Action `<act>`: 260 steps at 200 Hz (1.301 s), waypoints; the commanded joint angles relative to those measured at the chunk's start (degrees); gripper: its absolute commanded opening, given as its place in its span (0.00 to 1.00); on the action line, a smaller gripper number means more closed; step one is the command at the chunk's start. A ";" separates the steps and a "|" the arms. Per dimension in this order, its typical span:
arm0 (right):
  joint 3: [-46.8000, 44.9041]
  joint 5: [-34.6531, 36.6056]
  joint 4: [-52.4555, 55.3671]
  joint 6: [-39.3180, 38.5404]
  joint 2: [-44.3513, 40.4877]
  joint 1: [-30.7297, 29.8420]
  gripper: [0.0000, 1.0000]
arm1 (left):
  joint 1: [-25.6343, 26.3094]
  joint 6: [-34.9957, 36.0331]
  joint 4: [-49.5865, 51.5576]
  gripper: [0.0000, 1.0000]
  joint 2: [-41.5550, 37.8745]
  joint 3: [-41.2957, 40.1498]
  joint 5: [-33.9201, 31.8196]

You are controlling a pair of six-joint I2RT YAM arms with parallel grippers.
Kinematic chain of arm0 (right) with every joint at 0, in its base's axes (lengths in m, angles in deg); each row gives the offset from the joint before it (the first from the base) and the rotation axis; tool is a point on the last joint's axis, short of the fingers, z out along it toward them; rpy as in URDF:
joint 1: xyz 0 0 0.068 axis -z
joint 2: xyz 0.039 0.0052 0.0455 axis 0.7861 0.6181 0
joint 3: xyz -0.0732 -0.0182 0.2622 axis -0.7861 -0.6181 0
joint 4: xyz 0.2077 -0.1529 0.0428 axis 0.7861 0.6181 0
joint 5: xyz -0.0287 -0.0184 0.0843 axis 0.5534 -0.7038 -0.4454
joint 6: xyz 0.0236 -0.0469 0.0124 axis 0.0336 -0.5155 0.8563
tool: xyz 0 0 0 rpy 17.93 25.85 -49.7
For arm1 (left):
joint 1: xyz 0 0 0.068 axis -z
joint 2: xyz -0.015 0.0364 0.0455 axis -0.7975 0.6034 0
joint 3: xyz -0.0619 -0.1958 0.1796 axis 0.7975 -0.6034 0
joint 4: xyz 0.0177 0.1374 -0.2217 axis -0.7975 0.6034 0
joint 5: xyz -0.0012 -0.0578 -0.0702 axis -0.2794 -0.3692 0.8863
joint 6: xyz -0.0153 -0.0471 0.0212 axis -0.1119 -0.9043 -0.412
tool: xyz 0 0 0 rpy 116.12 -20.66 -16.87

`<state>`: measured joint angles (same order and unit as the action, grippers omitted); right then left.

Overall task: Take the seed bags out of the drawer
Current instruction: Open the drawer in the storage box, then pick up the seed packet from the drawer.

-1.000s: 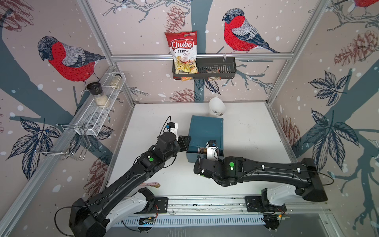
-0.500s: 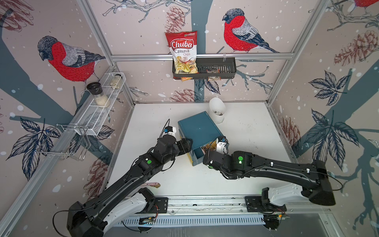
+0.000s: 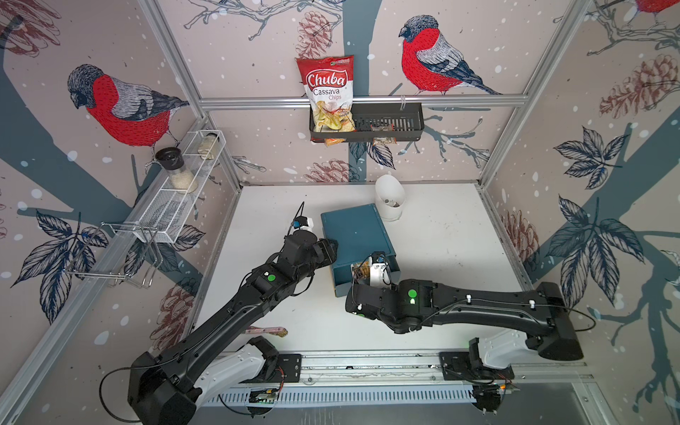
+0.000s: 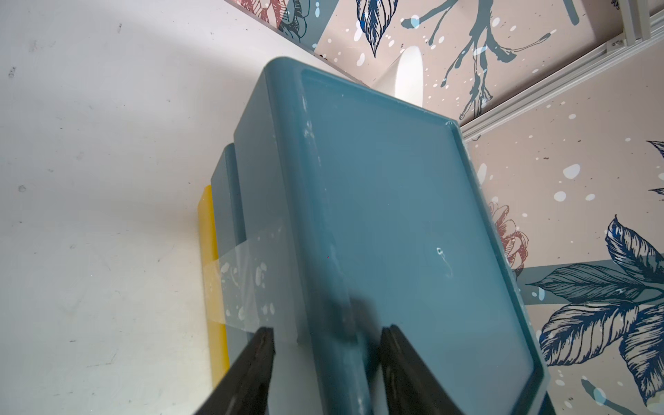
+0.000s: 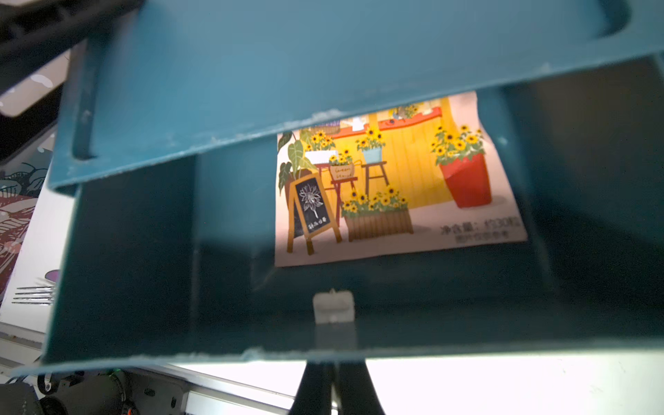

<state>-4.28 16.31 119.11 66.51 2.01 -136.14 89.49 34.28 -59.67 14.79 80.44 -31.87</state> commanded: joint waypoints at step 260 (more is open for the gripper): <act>9.00 0.96 5.66 -4.27 -11.75 -0.50 0.73 | -2.95 17.96 -3.31 0.35 10.21 4.58 1.30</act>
<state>7.48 21.60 133.03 68.89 -8.70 -141.91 86.73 48.73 -66.58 23.82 84.64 -32.83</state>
